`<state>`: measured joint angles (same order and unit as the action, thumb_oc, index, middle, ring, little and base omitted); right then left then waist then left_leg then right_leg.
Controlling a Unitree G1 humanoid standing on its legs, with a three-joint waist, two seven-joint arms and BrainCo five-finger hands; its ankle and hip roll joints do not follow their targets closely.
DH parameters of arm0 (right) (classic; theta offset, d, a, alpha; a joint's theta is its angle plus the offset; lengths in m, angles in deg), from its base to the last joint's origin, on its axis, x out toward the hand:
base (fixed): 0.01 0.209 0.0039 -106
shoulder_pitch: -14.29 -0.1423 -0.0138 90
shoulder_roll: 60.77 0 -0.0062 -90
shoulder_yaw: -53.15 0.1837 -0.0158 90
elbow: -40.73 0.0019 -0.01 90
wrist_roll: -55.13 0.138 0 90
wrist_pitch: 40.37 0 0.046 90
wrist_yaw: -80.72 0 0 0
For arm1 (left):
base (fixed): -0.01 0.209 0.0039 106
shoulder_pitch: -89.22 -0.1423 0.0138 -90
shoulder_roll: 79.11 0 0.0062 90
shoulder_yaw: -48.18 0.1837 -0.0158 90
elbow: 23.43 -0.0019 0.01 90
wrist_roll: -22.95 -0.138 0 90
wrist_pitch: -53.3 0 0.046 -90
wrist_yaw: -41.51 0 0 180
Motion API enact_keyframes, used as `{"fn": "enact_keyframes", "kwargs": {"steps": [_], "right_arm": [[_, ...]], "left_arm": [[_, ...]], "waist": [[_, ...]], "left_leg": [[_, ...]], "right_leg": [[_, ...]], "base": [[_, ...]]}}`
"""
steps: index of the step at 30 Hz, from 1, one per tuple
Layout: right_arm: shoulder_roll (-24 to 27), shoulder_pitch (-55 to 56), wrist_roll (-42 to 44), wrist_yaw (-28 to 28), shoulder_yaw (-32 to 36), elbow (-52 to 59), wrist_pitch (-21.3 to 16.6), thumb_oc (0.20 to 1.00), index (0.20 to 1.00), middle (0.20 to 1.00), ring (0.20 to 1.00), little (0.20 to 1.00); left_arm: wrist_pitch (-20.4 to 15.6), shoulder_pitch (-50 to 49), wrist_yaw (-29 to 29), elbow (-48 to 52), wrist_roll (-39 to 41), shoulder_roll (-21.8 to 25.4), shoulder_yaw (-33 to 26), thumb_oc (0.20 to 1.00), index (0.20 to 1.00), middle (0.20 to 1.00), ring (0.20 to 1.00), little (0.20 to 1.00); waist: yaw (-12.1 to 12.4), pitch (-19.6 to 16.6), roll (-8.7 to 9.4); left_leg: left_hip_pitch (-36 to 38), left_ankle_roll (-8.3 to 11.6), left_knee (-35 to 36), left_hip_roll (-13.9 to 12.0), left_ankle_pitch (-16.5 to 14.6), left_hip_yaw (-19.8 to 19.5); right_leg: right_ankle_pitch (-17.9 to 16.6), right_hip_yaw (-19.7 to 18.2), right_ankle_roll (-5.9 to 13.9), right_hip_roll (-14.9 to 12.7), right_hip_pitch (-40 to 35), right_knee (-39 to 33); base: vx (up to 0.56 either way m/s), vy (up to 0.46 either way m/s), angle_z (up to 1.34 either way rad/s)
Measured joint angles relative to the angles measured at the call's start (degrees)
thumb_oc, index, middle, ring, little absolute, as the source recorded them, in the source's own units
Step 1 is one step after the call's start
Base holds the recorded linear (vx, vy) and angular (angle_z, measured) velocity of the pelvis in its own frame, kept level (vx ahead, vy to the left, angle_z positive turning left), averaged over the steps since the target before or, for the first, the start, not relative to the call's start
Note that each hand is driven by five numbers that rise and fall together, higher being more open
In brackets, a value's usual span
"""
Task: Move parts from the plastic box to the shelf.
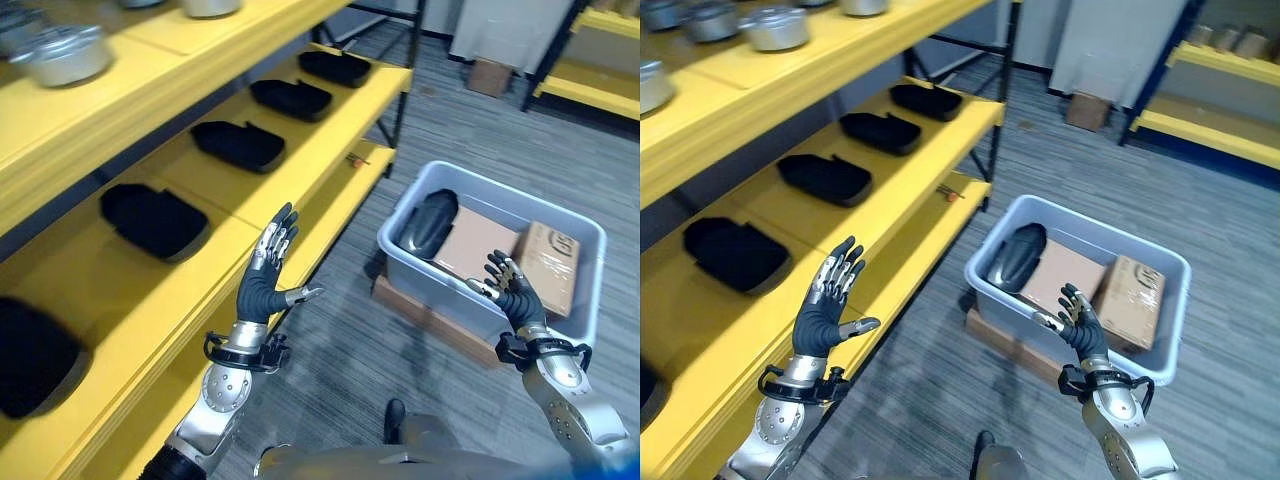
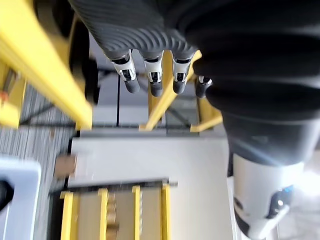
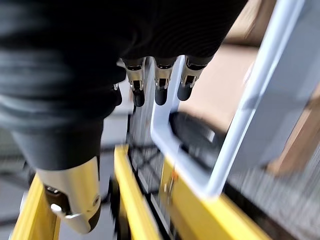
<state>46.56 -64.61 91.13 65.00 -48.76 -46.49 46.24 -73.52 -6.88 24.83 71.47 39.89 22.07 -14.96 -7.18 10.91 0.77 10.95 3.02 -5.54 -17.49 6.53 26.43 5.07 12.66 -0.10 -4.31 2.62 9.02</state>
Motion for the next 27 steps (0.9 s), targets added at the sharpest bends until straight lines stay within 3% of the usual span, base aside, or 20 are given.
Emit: {"fn": "enact_keyframes", "kwargs": {"steps": [1, 2, 3, 4, 5, 6, 7, 8, 11, 12, 14, 16, 17, 18, 20, 22, 24, 25, 27], "right_arm": [[-0.1, 0.02, -0.75, -0.23, 0.0, -0.02, 0.02, 1.0, 1.0, 1.0, 1.0, 1.0], [-0.15, 0.05, -1.1, -0.31, -0.03, -0.01, 0.05, 1.0, 1.0, 1.0, 1.0, 1.0], [-0.19, -0.07, -1.38, -0.52, -0.11, -0.01, 0.21, 1.0, 1.0, 1.0, 1.0, 1.0], [-0.2, -0.39, -1.42, -0.73, -0.28, -0.01, 0.51, 1.0, 1.0, 1.0, 1.0, 1.0], [-0.18, -0.92, -1.43, -0.75, -0.56, -0.13, 0.7, 1.0, 1.0, 1.0, 1.0, 1.0], [-0.52, -1.37, -1.43, -0.83, -0.55, -0.32, 0.71, 1.0, 1.0, 1.0, 1.0, 1.0], [-0.65, -1.78, -1.44, -0.46, -0.96, -0.42, 1.22, 1.0, 1.0, 1.0, 1.0, 1.0], [-1.15, -2.3, -1.48, -0.16, -1.67, -0.56, 1.38, 1.0, 1.0, 1.0, 1.0, 1.0], [-1.66, -2.26, -2.11, 0.76, -3.05, -0.41, 1.92, 1.0, 1.0, 1.0, 1.0, 1.0], [-1.96, -2.23, -2.6, 0.97, -3.24, -0.41, 2.06, 1.0, 1.0, 1.0, 1.0, 1.0], [-2.57, -2.36, -3.64, 1.88, -3.63, -0.46, 2.17, 1.0, 1.0, 1.0, 1.0, 1.0], [-4.47, -2.49, -3.67, 2.32, -4.15, -0.39, 2.46, 1.0, 1.0, 1.0, 1.0, 1.0], [-5.47, -2.41, -3.7, 2.39, -4.45, -0.37, 2.61, 1.0, 1.0, 1.0, 1.0, 1.0], [-6.01, -1.76, -3.72, 2.45, -4.63, 0.04, 2.93, 1.0, 1.0, 1.0, 1.0, 1.0], [-6.16, 0.01, -3.72, 1.91, -5.11, 0.18, 3.31, 1.0, 1.0, 1.0, 1.0, 1.0], [-6.37, -0.76, -3.72, 1.95, -6.36, -1.27, 3.61, 1.0, 1.0, 1.0, 1.0, 1.0], [-6.24, -1.86, -3.73, 1.95, -6.69, -1.83, 3.67, 1.0, 1.0, 1.0, 1.0, 1.0], [-6.33, -2.28, -3.74, 1.93, -6.6, -1.36, 3.69, 1.0, 1.0, 1.0, 1.0, 1.0], [-6.53, -1.27, -3.74, 2.16, -6.57, 0.22, 4.01, 1.0, 1.0, 1.0, 1.0, 1.0]], "left_arm": [[-0.01, 0.73, -0.03, -0.61, 0.02, -0.29, 0.39, 1.0, 1.0, 1.0, 1.0, 1.0], [-0.01, 0.9, -0.16, -0.81, -0.04, -0.84, 0.43, 1.0, 1.0, 1.0, 1.0, 1.0], [-0.11, 1.55, -1.86, -0.81, -0.07, -2.31, 0.51, 1.0, 1.0, 1.0, 1.0, 1.0], [-0.14, 2.1, -2.77, -0.82, -0.21, -2.81, 0.71, 1.0, 1.0, 1.0, 1.0, 1.0], [-0.12, 2.32, -3.54, -0.82, -0.31, -3.17, 0.75, 1.0, 1.0, 1.0, 1.0, 1.0], [-0.09, 2.91, -3.88, -0.85, -0.68, -3.14, 0.82, 1.0, 1.0, 1.0, 1.0, 1.0], [-0.06, 5.04, -4.86, -0.81, -0.92, -3.35, 1.6, 1.0, 1.0, 1.0, 1.0, 1.0], [-0.06, 5.57, -5.19, -0.8, -0.94, -3.49, 1.7, 1.0, 1.0, 1.0, 1.0, 1.0], [0.27, 6.49, -6.48, -0.49, -1.9, -3.66, 1.67, 1.0, 1.0, 1.0, 1.0, 1.0], [0.53, 6.42, -6.69, -0.49, -2.02, -3.74, 1.69, 1.0, 1.0, 1.0, 1.0, 1.0], [1.33, 6.47, -7.57, -0.4, -3.03, -4.02, 1.5, 1.0, 1.0, 1.0, 1.0, 1.0], [2.75, 4.65, -7.52, 0.62, -3.04, -4.16, 0.56, 1.0, 1.0, 1.0, 1.0, 1.0], [2.87, 3.52, -7.14, 0.47, -3.12, -4.67, -0.21, 1.0, 1.0, 1.0, 1.0, 1.0], [3.27, 2.49, -6.69, 0.39, -3.06, -4.39, -0.44, 1.0, 1.0, 1.0, 1.0, 1.0], [3.81, 1.83, -5.63, -0.61, -3.07, -4.11, -0.53, 1.0, 1.0, 1.0, 1.0, 1.0], [3.84, 0.0, -4.7, -2.49, -3.03, -4.19, -0.73, 1.0, 1.0, 1.0, 1.0, 1.0], [3.98, -1.9, -3.96, -3.9, -3.03, -4.31, -0.8, 1.0, 1.0, 1.0, 1.0, 1.0], [4.03, -2.31, -3.11, -3.83, -3.04, -4.08, -1.41, 1.0, 1.0, 1.0, 1.0, 1.0], [4.04, -2.43, -2.25, -3.45, -3.0, -3.66, -2.92, 1.0, 1.0, 1.0, 1.0, 1.0]], "waist": [[-0.2, 0.14, 0.1], [-0.92, 0.17, 0.29], [-2.18, 0.38, 0.86], [-2.38, 0.51, 1.27], [-2.54, 0.65, 1.51], [-3.07, 0.66, 1.45], [-3.74, 0.78, 1.31], [-3.76, 0.75, 1.08], [-3.49, 0.66, 1.65], [-3.07, 0.61, 1.78], [-1.71, 0.76, 2.18], [-0.77, 0.4, 1.91], [0.52, 0.36, 1.96], [0.59, 0.0, 1.33], [1.12, -0.77, 0.08], [4.58, -0.86, 0.19], [5.28, -2.22, -0.7], [4.9, -3.13, -1.73], [4.74, -3.36, -1.18]], "left_leg": [[-0.29, -0.16, -2.67, -1.21, 0.69, 0.2], [-0.88, 1.18, -4.77, -2.25, 1.75, 0.04], [-3.21, 3.76, -9.46, -4.26, 4.29, 0.03], [-4.44, 4.57, -11.49, -5.33, 4.49, 0.39], [-4.82, 5.93, -10.32, -5.49, 2.46, 0.83], [-4.89, 6.21, -8.36, -5.0, 1.21, 1.96], [-4.87, 5.54, -3.86, -2.83, 2.66, 2.9], [-4.14, 5.25, -3.89, -3.4, 4.56, 4.83], [-4.14, 5.04, -6.0, -3.38, 5.26, 0.05], [-4.9, 5.7, -7.4, -2.47, 3.04, -3.66], [-7.16, 4.76, -8.77, 5.26, -4.58, -13.62], [-10.61, 0.52, -8.26, 12.94, -8.91, -17.89], [-10.91, -0.86, -4.37, 18.0, -9.97, -23.58], [-12.21, -1.97, -0.56, 20.35, -10.08, -23.36], [-14.84, -2.9, 5.19, 21.02, -8.89, -25.69], [-16.41, -2.25, 3.26, 19.8, -7.45, -30.65], [-15.26, -2.86, 2.36, 17.98, -7.91, -31.02], [-13.09, -3.65, 6.52, 18.36, -4.19, -29.2], [-9.52, -5.37, 10.92, 20.41, -1.8, -27.13]], "right_leg": [[-0.18, -0.73, -0.75, 0.62, -0.28, -0.33], [-0.42, -1.06, -1.73, 1.4, -0.71, -0.86], [-0.23, -1.65, -2.65, 2.38, -0.92, -1.28], [-0.87, -3.23, -3.85, 2.91, -0.86, -1.67], [-1.48, -3.95, -4.44, 3.38, -0.83, -2.31], [-1.81, -4.19, -4.79, 3.62, -0.8, -2.92], [-2.06, -4.88, -5.5, 5.27, -0.96, -3.58], [-2.02, -4.85, -5.71, 6.28, -1.26, -3.54], [-1.89, -7.35, -5.6, 7.04, -1.61, -3.64], [-2.06, -9.55, -5.95, 6.97, -2.1, -4.26], [-3.47, -13.13, -6.1, 5.81, -3.01, -6.36], [-4.39, -15.46, -4.47, 5.06, -4.3, -8.75], [-4.56, -16.92, -4.07, 4.75, -4.58, -8.82], [-4.96, -16.29, -3.66, 4.59, -5.67, -10.16], [-3.64, -15.04, -3.95, 4.85, -6.94, -10.65], [-1.32, -17.88, -3.45, 4.45, -5.98, -8.09], [-0.05, -19.45, -1.82, 3.72, -5.65, -6.91], [1.48, -19.74, 0.6, 2.8, -4.8, -4.48], [2.89, -18.1, 3.22, 0.39, -4.56, -2.36]], "base": [[0.02, -0.249, -0.66], [0.02, -0.305, -0.48], [0.02, -0.246, -0.41], [0.02, -0.174, -0.44], [0.07, -0.213, -0.43], [0.07, -0.189, -0.4], [0.11, -0.209, -0.43], [0.08, -0.094, -0.39], [0.07, -0.058, -0.43], [0.01, -0.013, -0.7], [0.1, 0.074, -0.79], [0.15, 0.154, -0.78], [0.13, 0.152, -0.58], [0.12, 0.134, -0.22], [0.09, 0.142, 0.22], [0.08, 0.171, -0.48], [0.09, 0.165, -0.59], [0.1, 0.184, -0.39], [0.1, 0.2, -0.38]]}}
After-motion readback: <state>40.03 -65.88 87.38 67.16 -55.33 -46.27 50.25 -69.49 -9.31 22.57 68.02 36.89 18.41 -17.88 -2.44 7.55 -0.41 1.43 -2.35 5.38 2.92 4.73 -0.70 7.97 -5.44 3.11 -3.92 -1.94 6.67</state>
